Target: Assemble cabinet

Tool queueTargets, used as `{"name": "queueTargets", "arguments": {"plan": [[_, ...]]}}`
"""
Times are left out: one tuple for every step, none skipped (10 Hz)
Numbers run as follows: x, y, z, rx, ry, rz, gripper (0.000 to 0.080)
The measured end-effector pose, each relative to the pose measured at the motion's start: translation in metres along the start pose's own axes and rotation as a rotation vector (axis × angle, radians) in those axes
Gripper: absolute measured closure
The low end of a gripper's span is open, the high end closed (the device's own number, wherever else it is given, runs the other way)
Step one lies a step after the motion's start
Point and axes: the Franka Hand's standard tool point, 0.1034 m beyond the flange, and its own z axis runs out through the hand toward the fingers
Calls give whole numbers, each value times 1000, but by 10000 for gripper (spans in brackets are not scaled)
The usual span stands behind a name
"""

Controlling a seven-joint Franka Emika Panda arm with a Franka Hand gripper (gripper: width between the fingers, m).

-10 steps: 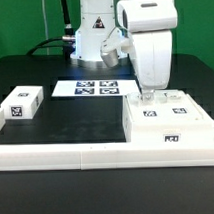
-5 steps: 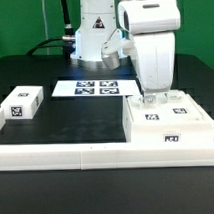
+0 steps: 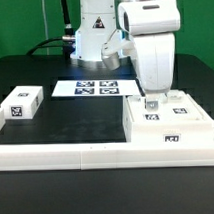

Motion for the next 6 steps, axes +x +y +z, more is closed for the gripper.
{"name": "queueTargets", "arguments": {"plan": [[0, 0, 0, 0, 0, 0, 207], [0, 0, 0, 1, 0, 0, 53], [0, 0, 1, 1, 0, 0, 16], [0, 0, 1, 1, 0, 0, 16], [0, -1, 1, 2, 0, 0, 3], [0, -1, 1, 2, 0, 0, 3]]}}
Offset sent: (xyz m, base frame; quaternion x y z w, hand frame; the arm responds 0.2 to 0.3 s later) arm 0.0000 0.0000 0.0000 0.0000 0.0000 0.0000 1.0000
